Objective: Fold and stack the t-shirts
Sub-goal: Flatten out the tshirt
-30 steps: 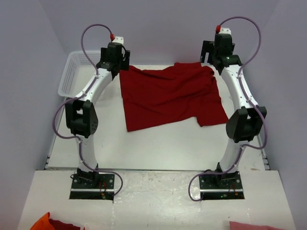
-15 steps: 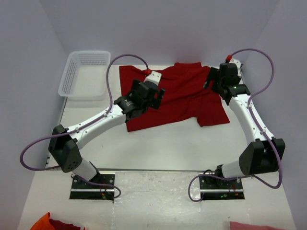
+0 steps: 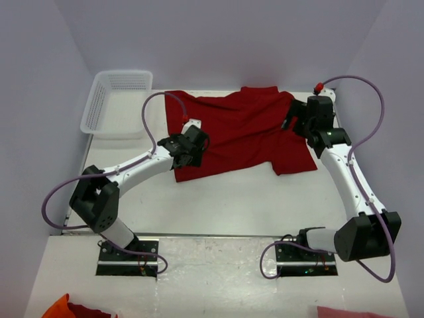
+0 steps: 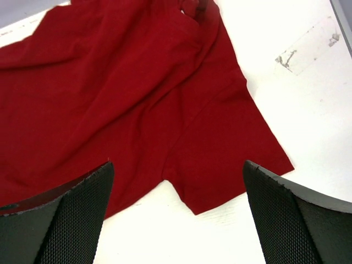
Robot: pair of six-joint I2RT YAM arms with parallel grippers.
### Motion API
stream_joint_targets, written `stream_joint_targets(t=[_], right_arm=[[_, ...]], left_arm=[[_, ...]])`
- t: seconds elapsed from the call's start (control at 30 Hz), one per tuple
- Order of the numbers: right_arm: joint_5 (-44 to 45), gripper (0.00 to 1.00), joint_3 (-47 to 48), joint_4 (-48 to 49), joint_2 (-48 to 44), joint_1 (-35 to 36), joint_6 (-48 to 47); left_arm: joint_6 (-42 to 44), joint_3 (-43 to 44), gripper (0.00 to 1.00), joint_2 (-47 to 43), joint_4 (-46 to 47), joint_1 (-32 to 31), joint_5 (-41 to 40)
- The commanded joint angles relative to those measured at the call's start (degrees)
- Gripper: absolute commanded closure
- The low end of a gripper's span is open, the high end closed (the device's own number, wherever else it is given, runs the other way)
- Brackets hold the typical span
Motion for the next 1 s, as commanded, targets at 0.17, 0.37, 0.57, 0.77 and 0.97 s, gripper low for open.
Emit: stream_joint_targets(t=[0.17, 0.37, 0.57, 0.77, 0.97], right_arm=[[-1.19, 0.01, -1.99, 2.17, -3.0, 0.18, -0.07], [-2.69, 0.01, -3.75, 3.49, -4.14, 0.18, 0.28], [-2.6, 0.01, -3.66, 3.23, -4.75, 0.18, -0.07], [-2.78, 0.01, -4.45, 4.03, -5.46, 0.18, -0.33], [-2.6, 0.01, -4.8, 4.73, -5.99, 0.27, -0.42]], left_arm=[[-5.53, -6.76, 0.29, -2.07, -2.69, 3.88, 8.69], [-4.92, -12.39, 0.34, -2.61, 1.52, 3.88, 13.17], [-4.13, -12.75, 0.34, 0.12, 3.19, 4.06, 14.4], [-3.25, -11.52, 0.37, 3.02, 4.34, 4.15, 14.66], [-3.34, -11.95, 0.42, 4.25, 4.33, 4.93, 14.4]])
